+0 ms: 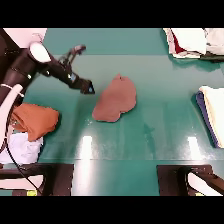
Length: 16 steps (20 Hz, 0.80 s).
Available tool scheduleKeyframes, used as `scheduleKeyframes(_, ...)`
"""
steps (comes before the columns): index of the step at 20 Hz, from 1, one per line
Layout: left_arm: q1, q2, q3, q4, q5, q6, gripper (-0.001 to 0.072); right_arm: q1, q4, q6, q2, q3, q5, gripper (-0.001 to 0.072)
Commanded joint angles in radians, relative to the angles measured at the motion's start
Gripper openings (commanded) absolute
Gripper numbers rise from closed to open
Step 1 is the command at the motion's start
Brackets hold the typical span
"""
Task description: Fold the shirts.
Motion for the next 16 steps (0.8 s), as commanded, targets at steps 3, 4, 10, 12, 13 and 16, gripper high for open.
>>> scheduleKeyframes(3, -0.021, 0.0, -0.338, -0.209, 0.219, 0.142, 0.0713, 0.002, 0.029, 0.001, -0.101, 0.001, 0.068, 0.0021)
scheduleKeyframes(4, -0.037, -0.002, -0.359, -0.21, 0.243, 0.145, 0.0712, 0.01, 0.029, 0.002, -0.121, 0.001, 0.069, 0.0021)
scheduleKeyframes(10, -0.049, -0.008, -0.325, -0.175, 0.244, 0.114, 0.0023, 0.087, 0.029, 0.002, -0.286, 0.001, 0.068, 0.0022)
scheduleKeyframes(12, 0.011, 0.017, -0.251, -0.119, 0.168, 0.082, 0.0023, 0.112, 0.029, 0.03, -0.367, 0.001, 0.089, 0.0023)
scheduleKeyframes(13, 0.045, 0.035, -0.21, -0.092, 0.137, 0.073, 0.0023, 0.126, 0.03, 0.04, -0.417, 0.001, 0.11, 0.0058)
scheduleKeyframes(16, 0.121, 0.085, -0.1, -0.049, 0.068, 0.074, 0.0024, 0.176, 0.083, 0.042, -0.582, 0.001, 0.119, 0.0628)
